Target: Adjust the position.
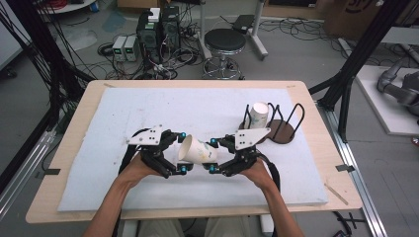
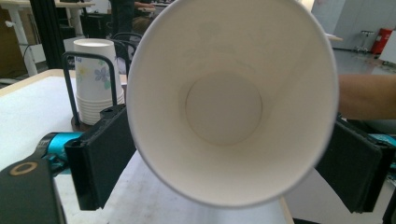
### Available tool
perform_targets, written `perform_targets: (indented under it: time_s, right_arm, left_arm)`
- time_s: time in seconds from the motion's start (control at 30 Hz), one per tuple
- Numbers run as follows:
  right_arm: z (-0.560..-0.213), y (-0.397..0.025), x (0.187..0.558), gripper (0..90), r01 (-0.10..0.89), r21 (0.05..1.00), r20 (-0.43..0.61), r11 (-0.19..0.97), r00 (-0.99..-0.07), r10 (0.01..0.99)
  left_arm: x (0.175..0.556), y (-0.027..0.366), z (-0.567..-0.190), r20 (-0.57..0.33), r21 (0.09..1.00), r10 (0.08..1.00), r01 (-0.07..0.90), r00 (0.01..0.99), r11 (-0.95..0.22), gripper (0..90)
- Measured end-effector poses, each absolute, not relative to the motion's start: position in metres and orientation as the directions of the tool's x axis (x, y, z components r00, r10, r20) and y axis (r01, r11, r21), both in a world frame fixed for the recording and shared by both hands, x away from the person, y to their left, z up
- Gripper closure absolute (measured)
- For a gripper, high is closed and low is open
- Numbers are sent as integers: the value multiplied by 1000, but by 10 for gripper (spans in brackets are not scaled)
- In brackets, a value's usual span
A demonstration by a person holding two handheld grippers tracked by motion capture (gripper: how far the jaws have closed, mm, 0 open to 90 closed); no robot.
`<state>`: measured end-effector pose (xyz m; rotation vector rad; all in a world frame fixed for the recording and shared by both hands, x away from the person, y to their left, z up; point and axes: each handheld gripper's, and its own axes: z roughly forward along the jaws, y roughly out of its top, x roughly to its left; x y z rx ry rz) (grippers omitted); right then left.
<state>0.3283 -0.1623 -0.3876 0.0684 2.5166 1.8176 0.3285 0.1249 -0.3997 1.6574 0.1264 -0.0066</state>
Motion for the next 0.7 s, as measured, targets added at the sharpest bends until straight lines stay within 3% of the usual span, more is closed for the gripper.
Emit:
perform_targets:
  time_s: [0.4, 0.7]
  right_arm:
    - [-388, -159, 328, 362, 12, 950, -2, 312, -999, 44]
    - [-390, -157, 329, 363, 14, 947, 0, 322, -999, 42]
  left_arm:
    - [333, 117, -396, -86, 991, 55, 91, 995, -98, 125]
    - [333, 119, -395, -67, 993, 22, 69, 997, -96, 266]
